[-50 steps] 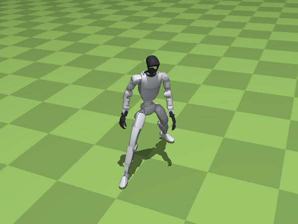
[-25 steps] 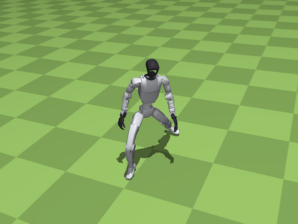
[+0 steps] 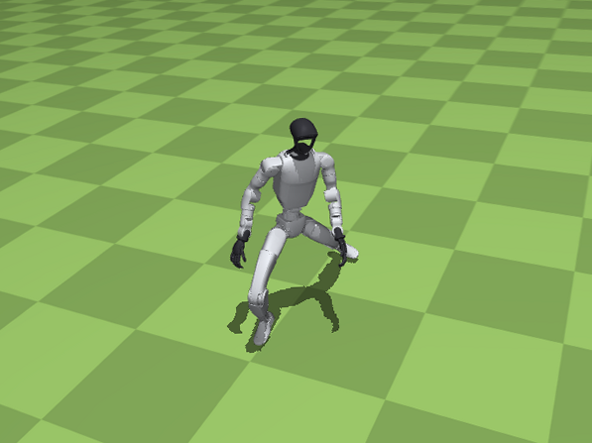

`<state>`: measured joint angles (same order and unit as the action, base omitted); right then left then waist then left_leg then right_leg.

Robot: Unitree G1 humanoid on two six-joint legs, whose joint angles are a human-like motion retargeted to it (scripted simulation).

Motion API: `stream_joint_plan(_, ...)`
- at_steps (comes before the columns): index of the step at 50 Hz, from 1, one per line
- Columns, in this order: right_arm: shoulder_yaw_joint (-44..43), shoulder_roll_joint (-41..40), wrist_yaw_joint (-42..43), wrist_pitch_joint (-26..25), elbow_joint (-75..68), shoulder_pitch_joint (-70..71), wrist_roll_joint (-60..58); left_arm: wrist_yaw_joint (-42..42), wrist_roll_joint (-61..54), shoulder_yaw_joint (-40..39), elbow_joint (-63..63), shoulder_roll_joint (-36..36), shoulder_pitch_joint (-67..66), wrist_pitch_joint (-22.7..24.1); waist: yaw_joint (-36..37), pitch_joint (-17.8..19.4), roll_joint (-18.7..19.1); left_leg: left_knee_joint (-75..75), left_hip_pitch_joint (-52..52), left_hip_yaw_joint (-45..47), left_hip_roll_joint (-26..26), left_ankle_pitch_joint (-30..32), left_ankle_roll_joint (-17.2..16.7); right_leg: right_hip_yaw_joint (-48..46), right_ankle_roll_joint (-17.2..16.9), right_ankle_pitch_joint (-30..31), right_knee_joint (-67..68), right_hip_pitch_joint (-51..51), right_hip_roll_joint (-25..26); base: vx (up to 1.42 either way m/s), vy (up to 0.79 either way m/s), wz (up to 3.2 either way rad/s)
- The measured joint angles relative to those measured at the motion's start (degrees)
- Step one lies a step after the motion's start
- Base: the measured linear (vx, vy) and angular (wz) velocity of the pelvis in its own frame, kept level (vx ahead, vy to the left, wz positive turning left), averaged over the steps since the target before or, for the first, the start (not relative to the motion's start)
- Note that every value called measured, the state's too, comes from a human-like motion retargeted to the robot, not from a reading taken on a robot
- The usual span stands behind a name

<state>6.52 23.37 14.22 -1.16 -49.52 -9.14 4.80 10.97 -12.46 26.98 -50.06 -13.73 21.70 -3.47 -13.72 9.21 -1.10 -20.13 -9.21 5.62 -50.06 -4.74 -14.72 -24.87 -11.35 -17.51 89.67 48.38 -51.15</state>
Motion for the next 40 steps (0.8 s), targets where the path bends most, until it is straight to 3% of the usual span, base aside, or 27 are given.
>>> stream_joint_plan(10, 1.4, -0.4, -4.4, -1.5, -2.7, 0.4, -3.5, -3.3, 5.3, 5.4, -5.8, 5.1, 2.4, 3.1, -3.7, -0.4, 2.1, 10.0, -4.4, 5.1, 12.5, -1.4, -0.3, -0.5, -3.6, 17.5, -28.1, -7.1, 0.7, -0.15, 0.47, 0.02)
stream_joint_plan(19, -0.8, -4.1, -6.9, -1.6, -4.6, -0.3, -0.9, -6.9, 3.8, 4.3, -6.3, 4.4, 0.0, 4.6, -2.0, 0.1, 2.9, 17.8, -6.9, 10.2, 22.6, 0.1, -0.3, -7.4, -3.6, 37.3, -63.7, -18.4, 7.7, -0.22, 0.38, -0.32)
stream_joint_plan(25, -1.4, -6.2, -6.0, -2.1, -7.6, -1.3, 0.1, -6.0, 5.1, 3.6, -8.7, 3.3, 0.1, 4.6, -0.7, 2.2, 1.4, 21.8, -10.5, 11.6, 26.9, 0.3, -0.3, -9.6, -3.6, 44.3, -77.6, -25.0, 9.5, -0.09, 0.15, -0.13)
stream_joint_plan(31, -0.6, -6.5, -6.9, -2.6, -9.6, -1.5, -0.4, -4.4, 5.0, 2.1, -12.0, 2.8, 0.9, 3.9, -0.4, 3.2, 2.1, 22.1, -11.6, 12.4, 25.4, 0.8, -0.3, -8.4, -3.6, 41.4, -72.8, -23.5, 9.4, 0.04, -0.04, -0.02)
stream_joint_plan(40, 0.8, -5.0, -8.6, -2.3, -8.1, -1.4, 0.7, -2.8, 0.5, -1.2, -13.9, 1.0, 0.1, 2.0, -1.2, 1.4, 5.8, 18.4, -10.3, 13.4, 13.9, 2.4, -0.3, -2.6, -3.0, 23.1, -39.5, -9.1, 7.5, 0.22, -0.31, 0.02)
